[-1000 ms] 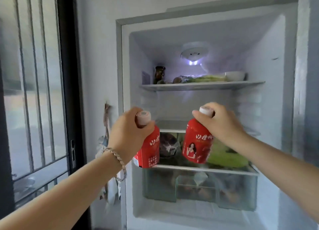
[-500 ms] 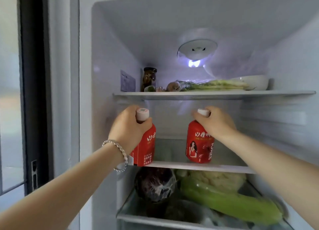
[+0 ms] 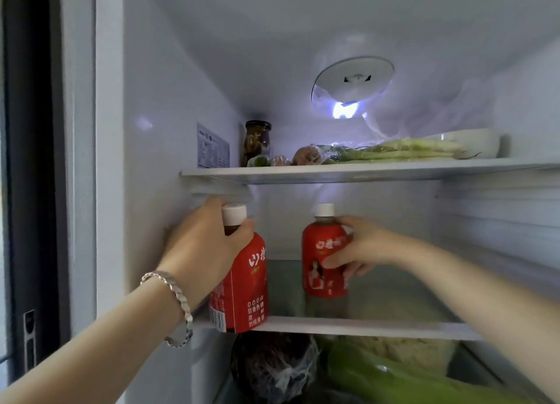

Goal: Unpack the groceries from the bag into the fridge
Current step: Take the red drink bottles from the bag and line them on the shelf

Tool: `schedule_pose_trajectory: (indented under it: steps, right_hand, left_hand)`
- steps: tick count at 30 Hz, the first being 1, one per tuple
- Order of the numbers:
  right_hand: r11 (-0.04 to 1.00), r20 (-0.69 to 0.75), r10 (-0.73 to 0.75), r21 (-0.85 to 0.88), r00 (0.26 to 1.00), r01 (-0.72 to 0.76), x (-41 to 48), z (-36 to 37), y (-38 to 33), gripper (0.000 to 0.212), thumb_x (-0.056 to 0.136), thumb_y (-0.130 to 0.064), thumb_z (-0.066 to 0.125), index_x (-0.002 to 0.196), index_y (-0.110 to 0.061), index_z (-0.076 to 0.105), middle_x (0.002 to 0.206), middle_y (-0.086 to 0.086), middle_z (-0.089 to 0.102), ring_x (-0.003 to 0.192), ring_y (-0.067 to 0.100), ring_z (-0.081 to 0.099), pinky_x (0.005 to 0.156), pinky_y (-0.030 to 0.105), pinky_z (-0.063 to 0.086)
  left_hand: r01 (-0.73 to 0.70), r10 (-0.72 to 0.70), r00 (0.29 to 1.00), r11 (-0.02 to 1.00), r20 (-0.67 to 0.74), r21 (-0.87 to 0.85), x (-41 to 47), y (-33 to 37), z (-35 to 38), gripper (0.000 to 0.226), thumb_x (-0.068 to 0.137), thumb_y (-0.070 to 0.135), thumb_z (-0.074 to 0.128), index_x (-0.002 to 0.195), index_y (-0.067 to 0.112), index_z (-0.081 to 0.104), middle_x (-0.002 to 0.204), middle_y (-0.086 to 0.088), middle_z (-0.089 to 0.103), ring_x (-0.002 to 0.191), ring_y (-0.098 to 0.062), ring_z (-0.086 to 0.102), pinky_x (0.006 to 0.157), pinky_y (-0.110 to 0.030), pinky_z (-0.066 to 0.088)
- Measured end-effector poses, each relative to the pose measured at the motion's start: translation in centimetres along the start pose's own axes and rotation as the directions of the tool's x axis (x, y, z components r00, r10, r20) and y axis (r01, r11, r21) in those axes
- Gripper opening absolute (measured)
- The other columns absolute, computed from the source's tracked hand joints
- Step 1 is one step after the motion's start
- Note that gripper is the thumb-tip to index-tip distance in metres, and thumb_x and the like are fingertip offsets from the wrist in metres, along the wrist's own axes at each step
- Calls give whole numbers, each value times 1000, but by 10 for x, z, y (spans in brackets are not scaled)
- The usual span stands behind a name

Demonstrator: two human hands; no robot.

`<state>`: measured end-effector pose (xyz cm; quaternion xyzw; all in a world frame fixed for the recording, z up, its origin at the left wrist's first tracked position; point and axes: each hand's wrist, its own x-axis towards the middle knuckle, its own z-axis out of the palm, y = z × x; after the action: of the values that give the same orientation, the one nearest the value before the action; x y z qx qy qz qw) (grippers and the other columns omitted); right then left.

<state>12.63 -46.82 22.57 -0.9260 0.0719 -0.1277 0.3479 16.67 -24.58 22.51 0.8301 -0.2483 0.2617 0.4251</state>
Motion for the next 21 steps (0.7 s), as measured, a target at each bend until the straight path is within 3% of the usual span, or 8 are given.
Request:
schedule_pose_trajectory:
  steps: [2,4,8,13,16,19,21]
  right_hand:
    - [998,-48,-37,-43,998,35,30,15,-2,71,76,-20,75,135,-23,36,119,3,58,87,21,64,59,27,56]
    - [999,-65,-13,-53,998,9,62,29,-5,74,76,-24,75,138,-18,34,133,7,51,107,26,60,62,30,58]
    - [995,-39,99,9,994,-99,111,47,-12,74,79,-25,73,138,-9,31,134,15,50,102,29,64,82,39,57]
    - [998,-94,38,61,995,-33,140,68,-11,72,81,-23,71,138,-8,30,135,16,48,108,27,60,75,29,55]
    - [1000,-160,13,-12,987,-15,147,77,-9,68,81,-27,70,135,-7,35,134,14,50,116,26,55,86,29,50]
    - [994,-128,22,-100,991,-35,137,72,-11,64,80,-24,72,132,-4,41,131,13,53,117,25,55,83,26,46]
    - [986,-109,8,-166,994,-26,124,64,-14,67,79,-20,73,133,-2,39,133,14,51,119,26,52,91,28,46]
  left_hand:
    - [4,-4,1000,1000,5,-8,-1,-1,1,24,86,41,57,100,24,49,84,7,58,70,-6,56,52,-20,41]
    - [-4,4,1000,999,-6,-35,-3,-3,0,22,85,41,58,98,27,48,83,11,57,70,-4,55,52,-20,40]
    - [-37,35,997,999,-62,-25,-6,-3,0,15,85,41,58,82,33,46,77,13,57,68,0,54,51,-17,36]
    - [-53,52,996,999,-66,-13,-5,-5,1,15,85,42,57,82,32,46,79,11,59,70,-2,57,52,-17,39]
    - [-48,46,997,998,-63,-27,-5,-6,1,14,85,43,56,85,34,45,80,14,58,68,-1,56,49,-14,36]
    - [-52,51,997,998,-50,-24,-4,-5,1,14,86,43,55,86,36,43,79,15,56,67,0,55,49,-13,36]
    - [-54,53,997,998,-51,-21,-6,-5,1,15,86,44,55,90,37,42,79,15,55,68,0,54,49,-14,35]
